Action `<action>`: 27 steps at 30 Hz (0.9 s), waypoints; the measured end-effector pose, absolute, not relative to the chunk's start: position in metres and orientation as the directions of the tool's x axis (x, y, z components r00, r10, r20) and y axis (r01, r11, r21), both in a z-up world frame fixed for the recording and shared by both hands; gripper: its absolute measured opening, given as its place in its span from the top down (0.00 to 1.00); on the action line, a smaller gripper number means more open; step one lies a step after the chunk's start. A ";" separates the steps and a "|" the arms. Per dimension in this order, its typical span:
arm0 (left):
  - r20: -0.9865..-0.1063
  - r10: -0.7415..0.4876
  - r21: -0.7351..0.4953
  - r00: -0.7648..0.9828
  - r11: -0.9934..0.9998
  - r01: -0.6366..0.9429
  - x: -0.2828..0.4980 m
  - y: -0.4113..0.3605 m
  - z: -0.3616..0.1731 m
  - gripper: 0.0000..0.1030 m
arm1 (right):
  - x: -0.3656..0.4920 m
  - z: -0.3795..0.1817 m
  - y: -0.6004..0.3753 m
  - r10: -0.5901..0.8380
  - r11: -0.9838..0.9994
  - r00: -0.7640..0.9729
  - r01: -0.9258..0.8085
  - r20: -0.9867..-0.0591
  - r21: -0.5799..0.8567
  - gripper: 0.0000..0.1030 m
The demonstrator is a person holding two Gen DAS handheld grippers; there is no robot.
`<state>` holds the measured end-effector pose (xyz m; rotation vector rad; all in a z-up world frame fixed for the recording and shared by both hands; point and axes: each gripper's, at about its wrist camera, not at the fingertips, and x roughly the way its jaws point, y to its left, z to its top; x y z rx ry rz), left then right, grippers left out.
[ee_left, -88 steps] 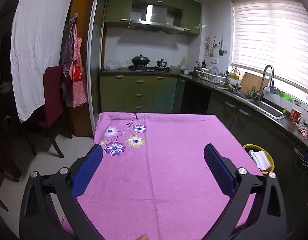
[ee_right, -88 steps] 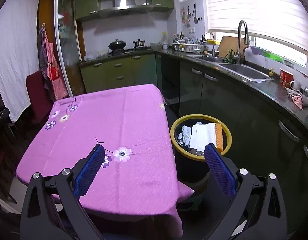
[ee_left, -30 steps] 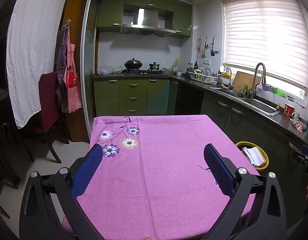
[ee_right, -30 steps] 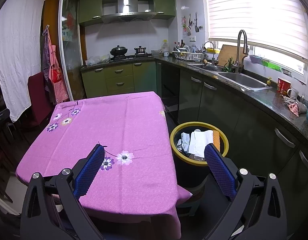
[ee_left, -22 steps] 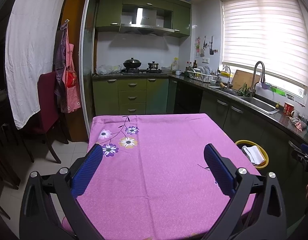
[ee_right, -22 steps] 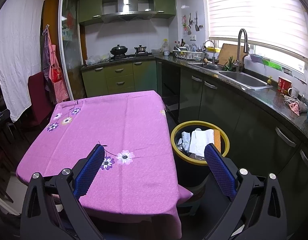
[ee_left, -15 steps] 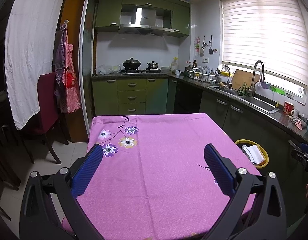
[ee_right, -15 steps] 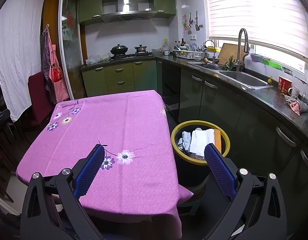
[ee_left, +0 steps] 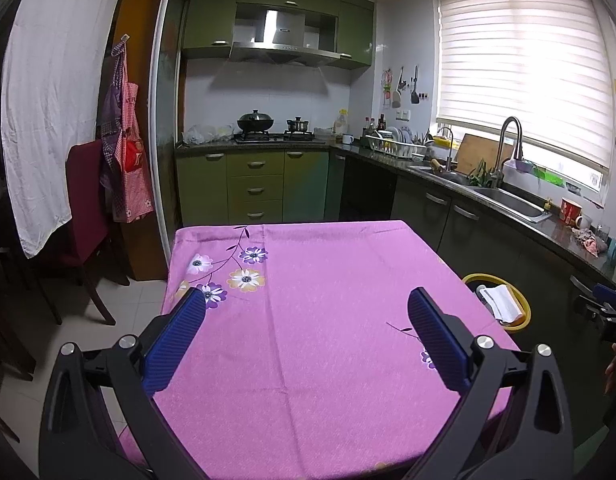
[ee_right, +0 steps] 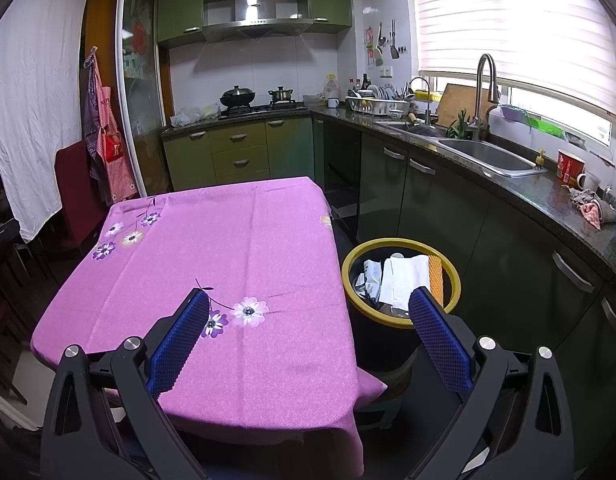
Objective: Collect trash
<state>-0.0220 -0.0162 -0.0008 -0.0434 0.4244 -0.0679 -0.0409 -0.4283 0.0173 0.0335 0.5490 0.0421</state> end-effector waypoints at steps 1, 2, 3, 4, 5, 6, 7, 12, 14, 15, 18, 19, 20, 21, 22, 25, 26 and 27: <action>-0.411 -0.075 -0.055 0.908 0.997 0.058 -0.021 -0.016 -0.001 0.06 | -0.041 0.016 -0.428 0.050 0.999 0.852 -0.032 -0.522 0.044 0.04; -0.413 -0.075 -0.054 0.908 0.997 0.058 -0.021 -0.016 -0.002 0.06 | -0.041 0.015 -0.429 0.050 0.999 0.851 -0.032 -0.523 0.044 0.04; -0.414 -0.074 -0.053 0.907 0.997 0.057 -0.020 -0.016 -0.003 0.06 | -0.040 0.015 -0.429 0.051 0.999 0.851 -0.033 -0.523 0.043 0.04; -0.414 -0.075 -0.053 0.907 0.997 0.058 -0.020 -0.016 -0.003 0.06 | -0.040 0.014 -0.429 0.051 0.999 0.850 -0.033 -0.524 0.043 0.05; -0.414 -0.077 -0.054 0.907 0.997 0.060 -0.020 -0.015 -0.003 0.06 | -0.039 0.014 -0.429 0.052 0.998 0.850 -0.034 -0.524 0.044 0.04; -0.414 -0.078 -0.054 0.907 0.997 0.061 -0.020 -0.015 -0.004 0.06 | -0.040 0.014 -0.429 0.052 0.998 0.850 -0.033 -0.524 0.044 0.04; -0.414 -0.079 -0.055 0.907 0.997 0.062 -0.020 -0.015 -0.004 0.06 | -0.039 0.014 -0.429 0.051 0.999 0.850 -0.033 -0.524 0.044 0.04; -0.422 -0.082 -0.057 0.903 0.996 0.063 -0.018 -0.015 -0.005 0.06 | -0.038 0.014 -0.428 0.051 0.999 0.847 -0.033 -0.529 0.043 0.04; -0.427 -0.082 -0.061 0.901 0.996 0.062 -0.017 -0.014 -0.006 0.06 | -0.038 0.012 -0.428 0.052 0.999 0.846 -0.034 -0.531 0.042 0.04; -0.425 -0.079 -0.059 0.902 0.997 0.059 -0.017 -0.015 -0.006 0.06 | -0.038 0.012 -0.428 0.052 0.998 0.845 -0.035 -0.531 0.043 0.04; -0.417 -0.068 -0.047 0.906 0.997 0.053 -0.018 -0.018 -0.005 0.06 | -0.038 0.012 -0.428 0.052 0.999 0.846 -0.034 -0.531 0.043 0.04; -0.416 -0.067 -0.045 0.907 0.998 0.053 -0.018 -0.018 -0.005 0.06 | -0.038 0.012 -0.428 0.052 0.998 0.846 -0.034 -0.531 0.043 0.04; -0.414 -0.068 -0.046 0.908 0.998 0.053 -0.018 -0.018 -0.005 0.06 | -0.038 0.013 -0.428 0.052 0.999 0.845 -0.034 -0.531 0.043 0.04; -0.413 -0.070 -0.048 0.908 0.997 0.055 -0.018 -0.018 -0.005 0.06 | -0.038 0.012 -0.428 0.051 0.999 0.845 -0.034 -0.532 0.043 0.04; -0.412 -0.070 -0.049 0.908 0.997 0.055 -0.018 -0.018 -0.005 0.06 | -0.038 0.012 -0.428 0.052 0.998 0.846 -0.034 -0.531 0.043 0.04; -0.416 -0.068 -0.051 0.907 0.997 0.051 -0.017 -0.017 -0.005 0.06 | -0.037 0.011 -0.428 0.053 0.998 0.845 -0.034 -0.532 0.045 0.04; -0.420 -0.066 -0.052 0.905 0.997 0.048 -0.016 -0.017 -0.005 0.06 | -0.037 0.010 -0.428 0.052 0.998 0.844 -0.033 -0.534 0.045 0.04; -0.427 -0.062 -0.051 0.902 0.998 0.045 -0.014 -0.017 -0.005 0.06 | -0.036 0.010 -0.428 0.051 0.998 0.843 -0.033 -0.535 0.045 0.04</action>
